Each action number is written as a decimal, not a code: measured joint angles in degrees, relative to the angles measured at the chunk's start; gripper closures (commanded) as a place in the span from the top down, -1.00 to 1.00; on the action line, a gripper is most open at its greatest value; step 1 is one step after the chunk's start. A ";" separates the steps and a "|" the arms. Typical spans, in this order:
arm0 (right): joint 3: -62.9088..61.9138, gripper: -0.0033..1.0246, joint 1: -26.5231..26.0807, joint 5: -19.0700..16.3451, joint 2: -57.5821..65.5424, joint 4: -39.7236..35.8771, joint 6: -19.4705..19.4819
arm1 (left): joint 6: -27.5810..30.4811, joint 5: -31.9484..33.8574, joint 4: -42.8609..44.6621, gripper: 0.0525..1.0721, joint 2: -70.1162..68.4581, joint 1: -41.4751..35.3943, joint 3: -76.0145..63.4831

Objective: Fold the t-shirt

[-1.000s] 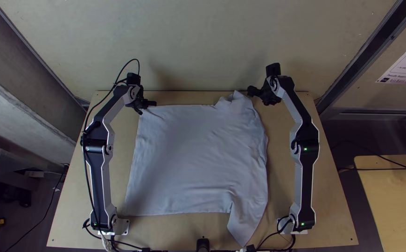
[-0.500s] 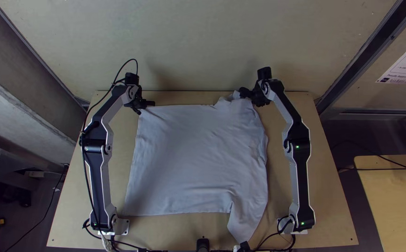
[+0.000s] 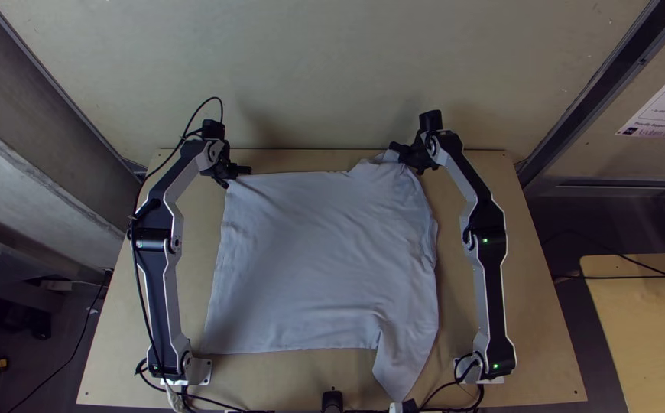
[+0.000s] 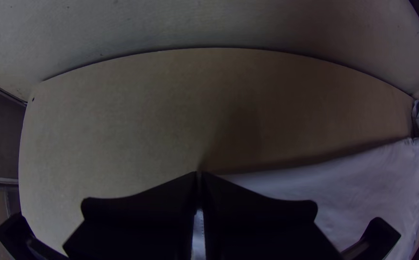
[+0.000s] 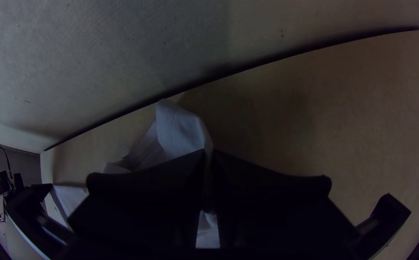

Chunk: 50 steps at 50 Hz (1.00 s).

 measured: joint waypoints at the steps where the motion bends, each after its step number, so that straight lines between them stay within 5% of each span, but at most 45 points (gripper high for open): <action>1: 0.00 -0.95 -0.07 -0.02 -0.07 0.00 -0.15 | 0.00 0.00 0.00 -0.95 -0.11 0.00 -0.09; 33: 0.13 -0.95 -2.93 0.66 -0.39 7.06 -0.83 | -9.05 2.36 1.60 -0.95 -1.77 -0.33 7.56; 50: -0.33 -0.95 -3.67 0.61 -2.62 4.31 -2.80 | -10.51 5.05 -2.19 -0.95 -1.55 1.25 7.50</action>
